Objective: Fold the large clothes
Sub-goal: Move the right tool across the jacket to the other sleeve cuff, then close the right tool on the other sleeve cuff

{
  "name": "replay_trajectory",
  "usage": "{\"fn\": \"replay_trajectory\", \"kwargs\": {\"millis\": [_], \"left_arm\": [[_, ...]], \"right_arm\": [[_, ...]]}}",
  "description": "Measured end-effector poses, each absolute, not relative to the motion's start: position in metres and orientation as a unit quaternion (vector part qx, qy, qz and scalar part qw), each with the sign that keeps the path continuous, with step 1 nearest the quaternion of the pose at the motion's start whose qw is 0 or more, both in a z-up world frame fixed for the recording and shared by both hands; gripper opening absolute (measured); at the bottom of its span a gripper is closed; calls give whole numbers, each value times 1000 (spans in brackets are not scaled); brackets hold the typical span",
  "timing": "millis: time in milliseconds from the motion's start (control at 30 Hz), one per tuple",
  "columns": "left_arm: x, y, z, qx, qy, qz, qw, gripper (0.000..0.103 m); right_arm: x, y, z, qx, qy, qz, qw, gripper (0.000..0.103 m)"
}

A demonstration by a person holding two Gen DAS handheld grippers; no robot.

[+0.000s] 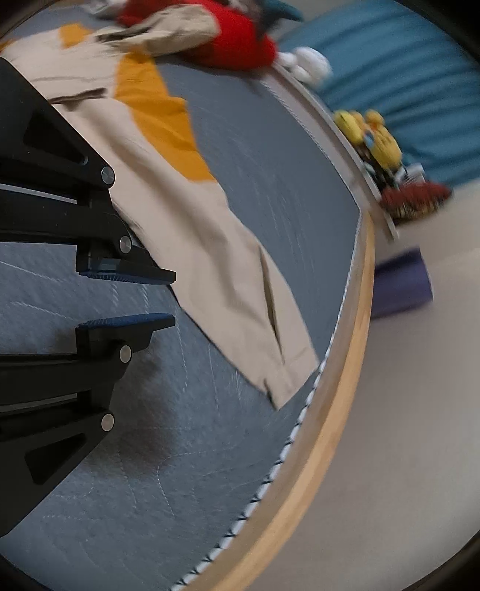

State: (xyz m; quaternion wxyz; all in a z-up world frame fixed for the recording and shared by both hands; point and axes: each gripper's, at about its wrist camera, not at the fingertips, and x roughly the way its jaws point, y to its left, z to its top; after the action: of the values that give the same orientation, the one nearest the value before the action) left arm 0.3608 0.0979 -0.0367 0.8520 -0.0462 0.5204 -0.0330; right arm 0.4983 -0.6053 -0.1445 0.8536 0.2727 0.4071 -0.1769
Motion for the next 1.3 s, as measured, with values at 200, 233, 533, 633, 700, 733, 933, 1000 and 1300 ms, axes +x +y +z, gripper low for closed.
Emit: {"fn": "replay_trajectory", "kwargs": {"millis": [200,233,533,633,700,733,933,1000,1300], "left_arm": [[365,96,-41,-34,519,-34,854,19],[366,97,-42,-35,520,-33,853,19],[371,98,-51,-24,523,-28,852,19],[372,99,-54,-21,523,-26,852,19],[372,100,-55,-17,523,-24,852,19],[372,100,-55,-15,523,-22,852,19],[374,105,-50,-21,518,-20,855,19],[374,108,-46,-28,514,-19,857,19],[370,144,-19,-81,493,8,866,19]], "right_arm": [[515,-627,-185,321,417,-165,834,19],[518,-629,-192,323,422,-167,830,19],[543,-661,-240,378,417,-190,804,35],[552,-668,-243,390,406,-192,804,38],[557,-671,-245,400,397,-199,802,38],[560,-673,-245,401,394,-202,802,38],[572,-675,-238,430,364,-218,797,10],[572,-670,-222,427,344,-218,807,6],[592,-568,-92,271,301,-140,903,2]]}}
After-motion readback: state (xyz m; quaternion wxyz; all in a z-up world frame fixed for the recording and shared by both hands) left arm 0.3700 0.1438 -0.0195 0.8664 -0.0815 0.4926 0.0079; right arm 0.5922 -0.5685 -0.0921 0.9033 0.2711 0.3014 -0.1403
